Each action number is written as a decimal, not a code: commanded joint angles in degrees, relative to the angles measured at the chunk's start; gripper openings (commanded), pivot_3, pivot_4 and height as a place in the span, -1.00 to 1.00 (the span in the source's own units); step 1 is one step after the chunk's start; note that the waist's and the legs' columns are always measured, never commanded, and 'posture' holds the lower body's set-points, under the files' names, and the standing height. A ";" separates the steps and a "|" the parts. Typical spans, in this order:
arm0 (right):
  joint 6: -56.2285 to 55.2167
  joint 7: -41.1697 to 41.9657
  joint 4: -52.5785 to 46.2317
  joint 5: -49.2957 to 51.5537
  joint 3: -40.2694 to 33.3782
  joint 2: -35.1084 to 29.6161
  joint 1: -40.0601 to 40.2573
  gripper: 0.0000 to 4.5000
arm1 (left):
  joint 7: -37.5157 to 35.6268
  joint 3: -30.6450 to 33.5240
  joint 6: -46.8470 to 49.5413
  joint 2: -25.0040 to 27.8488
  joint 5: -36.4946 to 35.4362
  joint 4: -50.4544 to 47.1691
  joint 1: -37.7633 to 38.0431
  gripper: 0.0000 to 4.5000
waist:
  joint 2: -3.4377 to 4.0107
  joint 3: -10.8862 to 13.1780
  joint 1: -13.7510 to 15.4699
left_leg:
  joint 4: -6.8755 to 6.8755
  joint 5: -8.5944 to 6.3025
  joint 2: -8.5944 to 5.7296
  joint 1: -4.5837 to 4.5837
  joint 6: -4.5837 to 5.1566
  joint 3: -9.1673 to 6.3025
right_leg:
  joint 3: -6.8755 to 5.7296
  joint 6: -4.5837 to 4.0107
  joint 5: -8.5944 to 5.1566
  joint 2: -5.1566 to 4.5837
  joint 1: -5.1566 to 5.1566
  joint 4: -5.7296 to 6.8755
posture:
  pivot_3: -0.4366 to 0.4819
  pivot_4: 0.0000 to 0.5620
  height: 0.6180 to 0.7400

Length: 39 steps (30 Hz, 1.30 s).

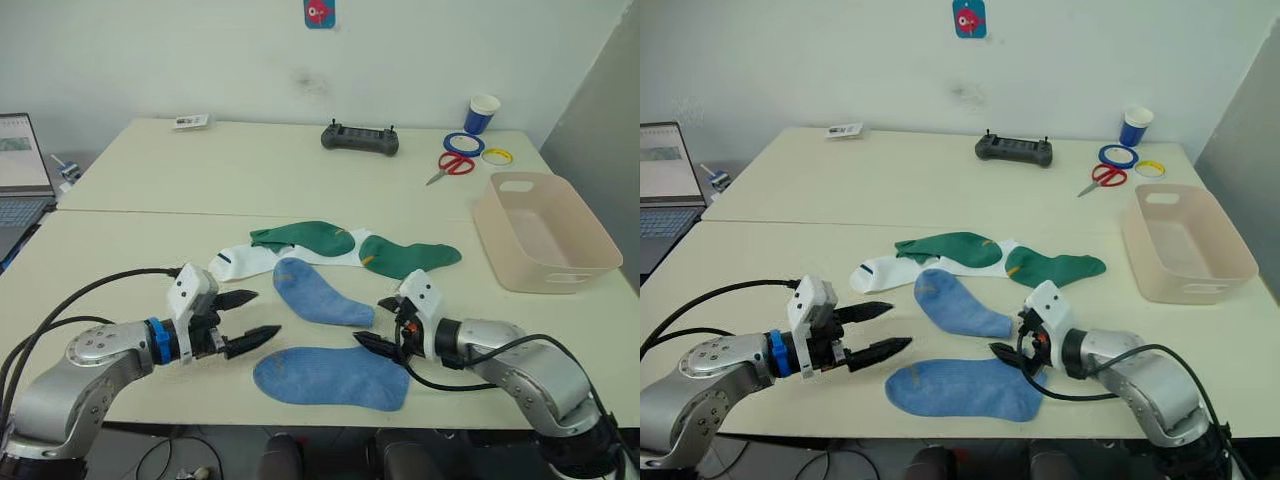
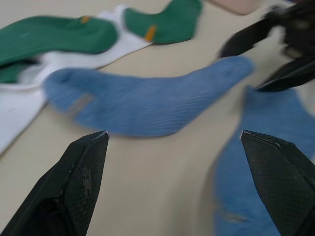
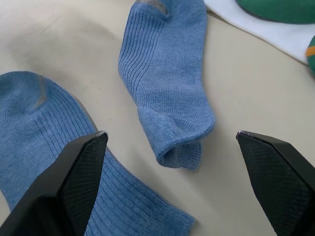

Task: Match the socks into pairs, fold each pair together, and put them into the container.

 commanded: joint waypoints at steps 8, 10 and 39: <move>-3.24 -0.41 2.14 -1.26 0.30 2.86 -1.34 -0.51 | -12.47 -1.96 -7.76 2.86 1.51 -1.44 1.34 1.00 | 0.05 0.03 -0.23 | -0.30 0.00 0.12 0.04 0.01 -0.06 | -0.04 0.05 0.02 0.19 -0.12 0.03 | -0.05 -0.47 1.00; -2.42 -0.25 1.27 -0.41 -1.04 2.80 -1.34 -0.83 | -12.99 -2.04 -9.05 2.47 2.28 -0.96 2.20 1.00 | 0.05 0.03 -0.32 | -0.31 0.00 0.14 0.02 0.01 -0.07 | -0.03 0.05 0.01 0.22 -0.15 0.03 | -0.05 -0.47 1.00; 0.34 4.63 -0.71 0.16 -13.44 -13.87 -3.00 0.63 | -8.57 -11.59 -33.31 -4.50 25.37 25.03 -18.34 1.00 | 0.07 0.04 0.14 | -0.30 0.00 0.09 0.01 0.03 -0.09 | -0.04 0.18 0.05 0.26 -0.10 0.05 | -0.05 -0.47 1.00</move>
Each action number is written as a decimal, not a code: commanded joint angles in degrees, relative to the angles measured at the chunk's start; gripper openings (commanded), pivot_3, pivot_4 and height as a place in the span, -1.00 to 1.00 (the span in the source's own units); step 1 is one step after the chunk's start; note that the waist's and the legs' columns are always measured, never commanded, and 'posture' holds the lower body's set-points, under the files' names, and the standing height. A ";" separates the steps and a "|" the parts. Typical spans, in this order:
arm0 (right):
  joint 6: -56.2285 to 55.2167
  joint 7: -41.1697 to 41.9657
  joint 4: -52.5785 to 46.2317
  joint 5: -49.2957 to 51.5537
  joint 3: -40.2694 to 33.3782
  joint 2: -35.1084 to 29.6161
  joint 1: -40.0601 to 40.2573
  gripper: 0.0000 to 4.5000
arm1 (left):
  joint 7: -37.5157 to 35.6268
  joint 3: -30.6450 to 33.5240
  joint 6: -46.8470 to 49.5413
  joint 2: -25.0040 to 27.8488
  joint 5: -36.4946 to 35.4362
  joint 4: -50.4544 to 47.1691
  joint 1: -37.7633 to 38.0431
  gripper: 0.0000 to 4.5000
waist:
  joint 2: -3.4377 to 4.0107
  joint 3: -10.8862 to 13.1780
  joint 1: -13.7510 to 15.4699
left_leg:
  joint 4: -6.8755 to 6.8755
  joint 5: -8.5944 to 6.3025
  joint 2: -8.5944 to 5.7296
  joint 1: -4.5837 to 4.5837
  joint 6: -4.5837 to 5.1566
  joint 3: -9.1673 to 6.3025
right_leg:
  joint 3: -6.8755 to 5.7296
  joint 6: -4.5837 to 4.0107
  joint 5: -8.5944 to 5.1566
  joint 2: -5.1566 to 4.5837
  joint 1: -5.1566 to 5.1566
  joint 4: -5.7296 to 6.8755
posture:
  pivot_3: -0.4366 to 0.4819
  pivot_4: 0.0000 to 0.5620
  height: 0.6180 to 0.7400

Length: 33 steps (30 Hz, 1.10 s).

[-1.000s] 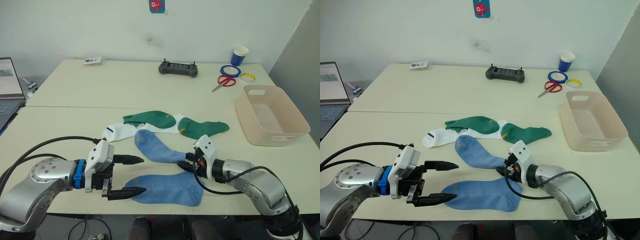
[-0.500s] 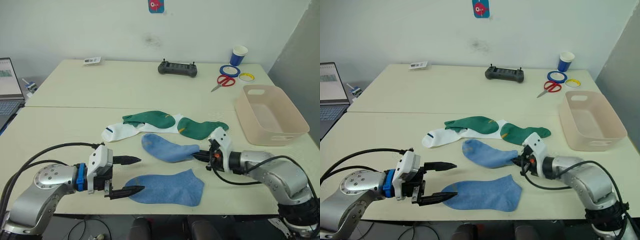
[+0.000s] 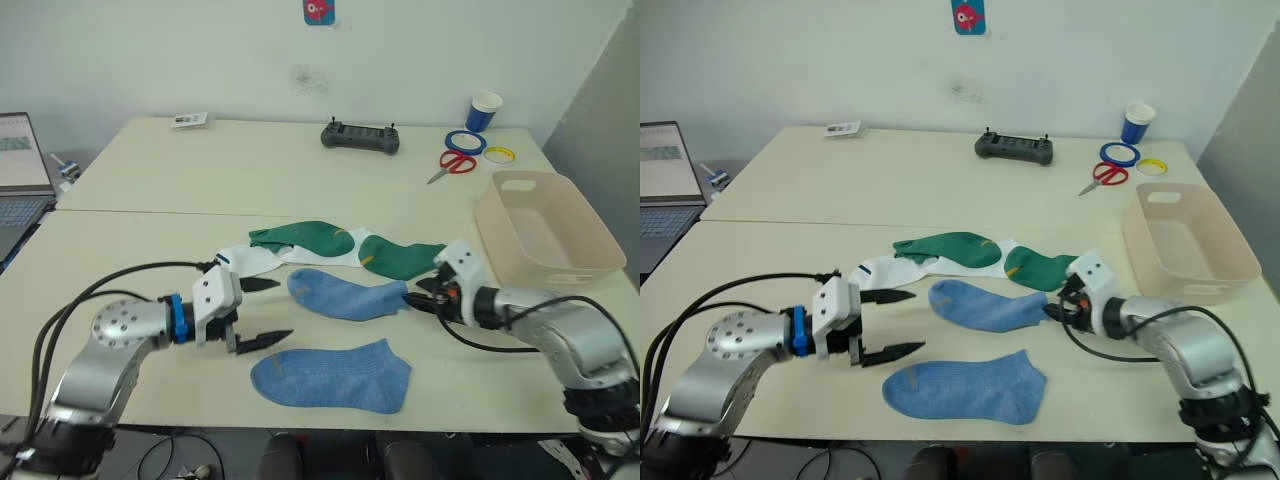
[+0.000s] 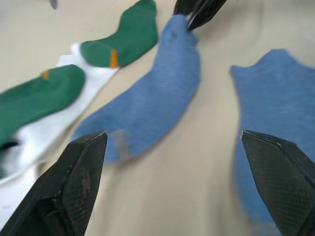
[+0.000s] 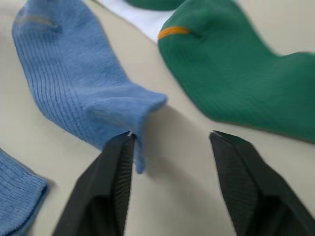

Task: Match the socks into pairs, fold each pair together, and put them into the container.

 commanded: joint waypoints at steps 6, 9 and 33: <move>-10.16 2.67 -12.47 -1.43 -1.92 -3.89 6.13 0.96 | -5.01 -9.74 -31.33 -0.86 15.13 23.11 -14.88 1.00 | 0.00 0.00 -0.26 | 0.00 0.00 0.01 0.01 0.00 0.01 | 0.03 0.00 0.01 0.02 -0.01 0.00 | -0.05 -0.47 1.00; -12.54 4.08 -13.44 -1.59 -1.86 -4.76 7.14 0.96 | -4.60 -12.17 -39.32 -1.41 18.78 30.33 -19.38 1.00 | 0.00 0.00 -0.22 | 0.00 0.00 0.01 0.01 0.01 -0.01 | 0.01 0.02 0.02 0.05 -0.01 0.04 | -0.05 -0.47 1.00; -40.42 13.06 -6.06 -22.08 11.94 -10.78 7.06 1.00 | -1.92 -14.95 -31.53 -6.10 13.27 27.95 -22.64 -0.99 | 0.00 0.00 -0.21 | 0.12 0.01 -0.01 0.02 0.01 -0.01 | 0.01 0.14 0.09 0.04 0.07 0.08 | -0.05 -0.47 1.00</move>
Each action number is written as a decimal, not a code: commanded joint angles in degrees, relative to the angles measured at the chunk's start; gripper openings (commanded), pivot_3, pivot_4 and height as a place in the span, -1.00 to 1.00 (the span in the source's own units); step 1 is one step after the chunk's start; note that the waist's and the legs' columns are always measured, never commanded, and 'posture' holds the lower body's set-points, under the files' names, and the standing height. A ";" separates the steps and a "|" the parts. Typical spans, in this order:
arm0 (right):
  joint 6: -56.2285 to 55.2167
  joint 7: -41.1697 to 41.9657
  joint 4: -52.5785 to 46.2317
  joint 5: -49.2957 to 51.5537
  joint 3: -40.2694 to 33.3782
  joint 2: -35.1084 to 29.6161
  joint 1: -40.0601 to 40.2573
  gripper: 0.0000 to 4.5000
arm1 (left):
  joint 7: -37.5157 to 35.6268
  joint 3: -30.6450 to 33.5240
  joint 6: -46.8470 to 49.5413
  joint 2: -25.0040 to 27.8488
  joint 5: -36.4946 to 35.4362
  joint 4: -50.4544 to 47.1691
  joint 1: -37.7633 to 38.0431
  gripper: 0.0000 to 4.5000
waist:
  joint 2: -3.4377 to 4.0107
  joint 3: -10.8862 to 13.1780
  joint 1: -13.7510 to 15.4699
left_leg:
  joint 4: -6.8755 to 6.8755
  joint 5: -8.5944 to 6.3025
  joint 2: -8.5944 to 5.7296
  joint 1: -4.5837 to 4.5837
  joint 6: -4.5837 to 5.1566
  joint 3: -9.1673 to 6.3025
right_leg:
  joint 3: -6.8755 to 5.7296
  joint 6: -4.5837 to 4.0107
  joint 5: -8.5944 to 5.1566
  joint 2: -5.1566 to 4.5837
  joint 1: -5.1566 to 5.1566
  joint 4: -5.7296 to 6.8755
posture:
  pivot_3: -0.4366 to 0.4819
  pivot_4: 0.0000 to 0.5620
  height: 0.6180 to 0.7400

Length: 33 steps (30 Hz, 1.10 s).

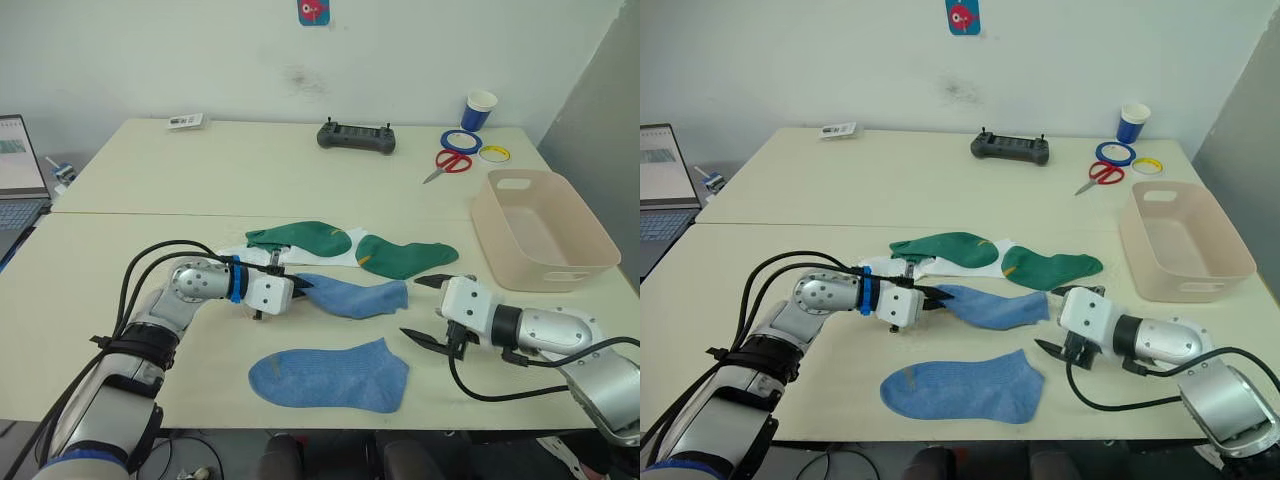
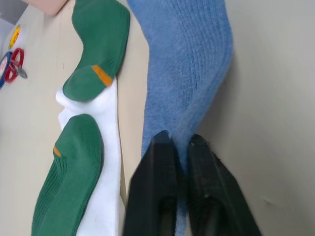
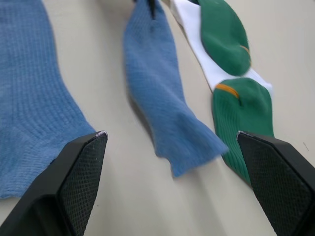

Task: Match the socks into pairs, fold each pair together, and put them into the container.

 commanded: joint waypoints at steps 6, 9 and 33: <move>-5.92 1.60 9.26 -8.65 7.65 5.36 -8.22 1.00 | -3.10 3.91 22.32 0.96 -8.98 -15.92 3.58 -0.99 | 0.00 0.00 -0.44 | 0.07 0.00 0.01 0.08 0.00 -0.04 | -0.01 0.00 0.00 0.02 0.08 0.05 | -0.05 -0.47 1.00; -4.48 1.28 11.94 -10.99 8.97 7.14 -9.60 1.00 | -2.88 4.30 24.98 0.90 -9.08 -18.14 4.32 -0.99 | 0.00 0.00 -0.37 | 0.11 0.00 0.01 0.06 0.00 -0.07 | -0.02 0.00 0.00 0.02 0.08 0.05 | -0.05 -0.47 1.00; 4.16 -3.68 -2.23 -10.52 -0.28 13.59 2.59 0.60 | -3.64 5.04 28.29 2.08 -9.03 -22.58 8.38 -1.00 | 0.00 0.00 0.09 | 0.19 0.00 0.01 0.03 0.00 -0.10 | -0.02 -0.01 0.00 0.01 0.11 0.07 | -0.05 -0.47 1.00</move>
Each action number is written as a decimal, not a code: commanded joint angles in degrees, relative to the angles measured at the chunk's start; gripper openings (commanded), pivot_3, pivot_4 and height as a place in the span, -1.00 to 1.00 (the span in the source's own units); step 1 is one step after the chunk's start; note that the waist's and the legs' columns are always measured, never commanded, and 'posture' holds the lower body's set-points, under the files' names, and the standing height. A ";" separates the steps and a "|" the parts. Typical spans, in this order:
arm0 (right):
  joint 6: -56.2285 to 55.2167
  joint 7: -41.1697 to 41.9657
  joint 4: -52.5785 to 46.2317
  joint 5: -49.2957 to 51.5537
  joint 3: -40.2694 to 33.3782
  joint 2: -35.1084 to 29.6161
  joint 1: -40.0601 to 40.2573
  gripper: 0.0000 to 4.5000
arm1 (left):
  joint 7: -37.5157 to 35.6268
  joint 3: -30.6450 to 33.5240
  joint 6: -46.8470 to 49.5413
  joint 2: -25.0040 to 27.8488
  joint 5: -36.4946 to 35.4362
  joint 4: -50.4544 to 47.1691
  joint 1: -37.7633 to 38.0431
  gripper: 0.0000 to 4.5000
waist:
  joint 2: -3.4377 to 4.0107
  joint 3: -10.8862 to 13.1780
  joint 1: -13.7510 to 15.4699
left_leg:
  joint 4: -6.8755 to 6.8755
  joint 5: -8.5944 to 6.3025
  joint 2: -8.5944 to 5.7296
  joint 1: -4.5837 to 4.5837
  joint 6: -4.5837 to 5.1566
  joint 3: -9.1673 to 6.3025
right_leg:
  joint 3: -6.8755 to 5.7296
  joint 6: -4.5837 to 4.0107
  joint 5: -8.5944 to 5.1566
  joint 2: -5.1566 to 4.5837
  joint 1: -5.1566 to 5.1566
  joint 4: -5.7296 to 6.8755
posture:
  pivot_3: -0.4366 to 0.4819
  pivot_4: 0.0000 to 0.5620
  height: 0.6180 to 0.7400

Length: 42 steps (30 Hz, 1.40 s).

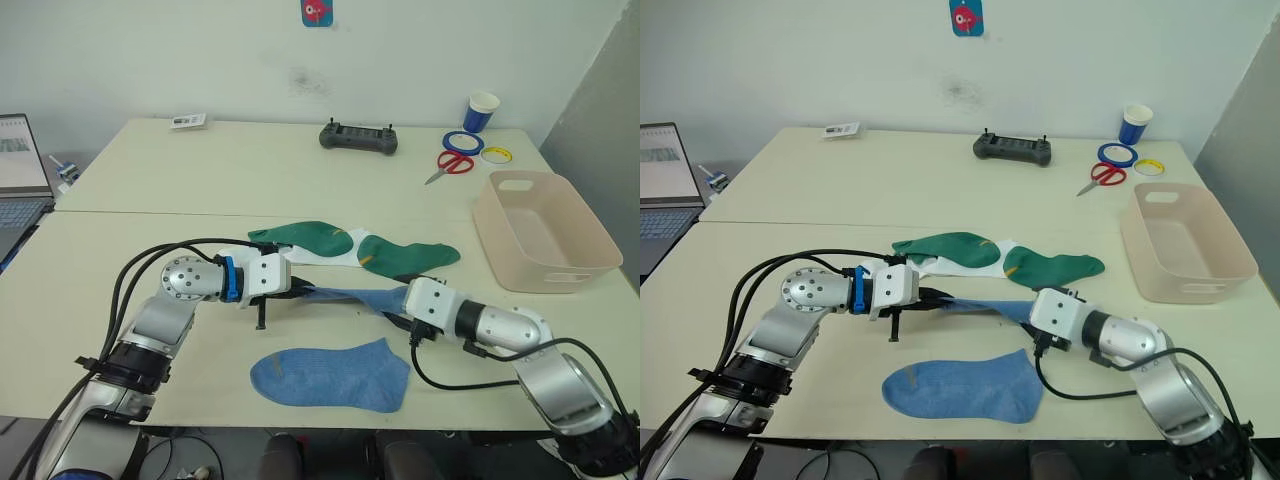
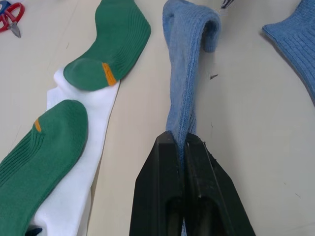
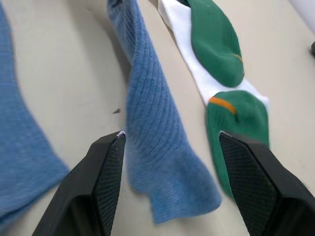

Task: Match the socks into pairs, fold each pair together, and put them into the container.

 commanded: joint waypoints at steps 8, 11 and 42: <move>13.65 -1.80 -6.41 7.61 -1.66 4.76 2.69 0.99 | -0.62 0.86 1.09 -0.07 -0.69 -2.62 -0.31 -1.00 | 0.00 0.00 -0.15 | 0.30 0.00 0.01 0.02 0.00 0.00 | 0.01 0.04 0.08 0.02 0.07 0.14 | -0.05 -0.47 1.00; 17.76 -1.91 -5.23 8.84 -0.85 5.26 0.84 0.99 | -0.59 0.62 -0.07 -0.29 0.09 -1.45 -1.02 -1.00 | 0.00 0.00 -0.10 | 0.43 0.00 0.00 -0.02 0.00 0.01 | 0.03 0.08 0.12 0.01 0.07 0.13 | -0.05 -0.47 1.00; 19.50 -9.70 3.43 9.01 0.12 7.58 -6.84 -0.47 | 0.21 1.25 -2.37 -0.30 1.30 -1.36 0.49 -1.00 | 0.01 0.00 -0.09 | 0.44 -0.01 0.00 -0.08 0.01 -0.01 | 0.02 0.11 0.14 0.02 0.05 0.09 | -0.05 -0.47 1.00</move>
